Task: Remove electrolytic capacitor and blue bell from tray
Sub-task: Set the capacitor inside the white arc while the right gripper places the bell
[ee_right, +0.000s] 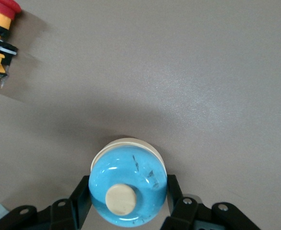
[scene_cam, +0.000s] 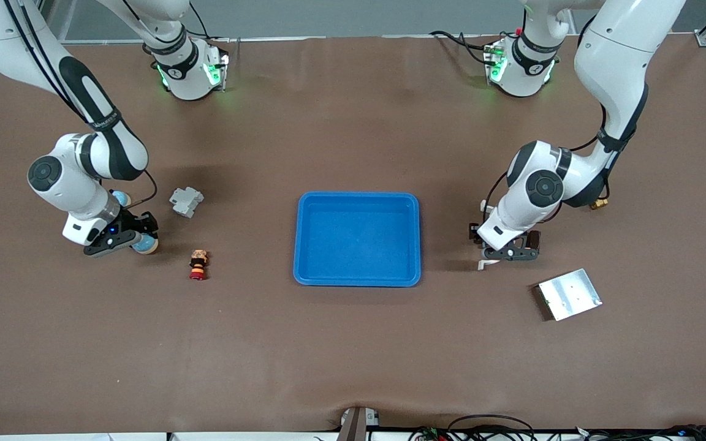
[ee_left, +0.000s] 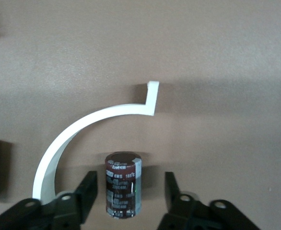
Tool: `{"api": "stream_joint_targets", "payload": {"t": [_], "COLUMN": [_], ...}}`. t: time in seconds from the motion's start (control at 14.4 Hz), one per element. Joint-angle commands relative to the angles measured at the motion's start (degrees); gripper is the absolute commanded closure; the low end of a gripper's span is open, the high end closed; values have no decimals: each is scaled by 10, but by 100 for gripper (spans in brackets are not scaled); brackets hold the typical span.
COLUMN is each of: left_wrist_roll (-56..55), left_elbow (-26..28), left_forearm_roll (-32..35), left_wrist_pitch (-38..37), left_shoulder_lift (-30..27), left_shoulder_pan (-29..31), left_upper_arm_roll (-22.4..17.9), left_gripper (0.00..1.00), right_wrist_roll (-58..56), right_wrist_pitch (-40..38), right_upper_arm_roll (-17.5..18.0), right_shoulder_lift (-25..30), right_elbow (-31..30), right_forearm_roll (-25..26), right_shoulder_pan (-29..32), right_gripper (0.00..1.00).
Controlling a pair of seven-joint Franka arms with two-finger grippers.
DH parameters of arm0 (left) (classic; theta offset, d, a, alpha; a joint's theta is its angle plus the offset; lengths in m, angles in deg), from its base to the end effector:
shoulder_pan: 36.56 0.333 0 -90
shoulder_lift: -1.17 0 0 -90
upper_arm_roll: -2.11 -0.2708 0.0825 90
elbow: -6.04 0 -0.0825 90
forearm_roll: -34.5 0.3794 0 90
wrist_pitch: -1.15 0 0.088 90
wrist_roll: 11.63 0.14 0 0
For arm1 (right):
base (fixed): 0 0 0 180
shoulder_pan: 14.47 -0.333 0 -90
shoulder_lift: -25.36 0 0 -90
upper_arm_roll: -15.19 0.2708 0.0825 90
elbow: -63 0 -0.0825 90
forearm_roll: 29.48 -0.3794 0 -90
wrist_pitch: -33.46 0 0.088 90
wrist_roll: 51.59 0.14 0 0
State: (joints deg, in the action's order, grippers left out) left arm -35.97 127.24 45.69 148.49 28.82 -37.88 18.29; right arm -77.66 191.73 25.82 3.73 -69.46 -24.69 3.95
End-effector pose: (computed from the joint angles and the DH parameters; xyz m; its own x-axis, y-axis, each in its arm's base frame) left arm 0.5253 -0.1764 0.1211 0.9999 -0.0151 -0.0076 -0.0149 -0.9996 0.0236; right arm 0.5125 -0.0596 0.1195 0.9250 0.3698 0.0876 0.3705 -0.9288 0.0085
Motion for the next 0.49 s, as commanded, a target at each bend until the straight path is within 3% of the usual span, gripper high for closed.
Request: {"api": "stream_joint_targets", "payload": {"t": [0.0, 0.42], "left_wrist_roll": [-28, -29], "left_elbow": [-1, -17], "left_forearm_roll": [8, 6], "left_wrist_pitch": [6, -19], "left_shoulder_lift": [-7, -29], "left_shoulder_pan": [5, 4], "left_upper_arm_roll": [5, 7], "left_gripper": [0, 0], "right_wrist_roll": [18, 35], "right_wrist_pitch": [6, 9], "right_upper_arm_roll": [3, 4], "right_shoulder_lift": [0, -11], "right_elbow": [-6, -3], "right_forearm_roll": [10, 7], "right_shoulder_pan": [4, 4], "right_gripper": [100, 100]}}
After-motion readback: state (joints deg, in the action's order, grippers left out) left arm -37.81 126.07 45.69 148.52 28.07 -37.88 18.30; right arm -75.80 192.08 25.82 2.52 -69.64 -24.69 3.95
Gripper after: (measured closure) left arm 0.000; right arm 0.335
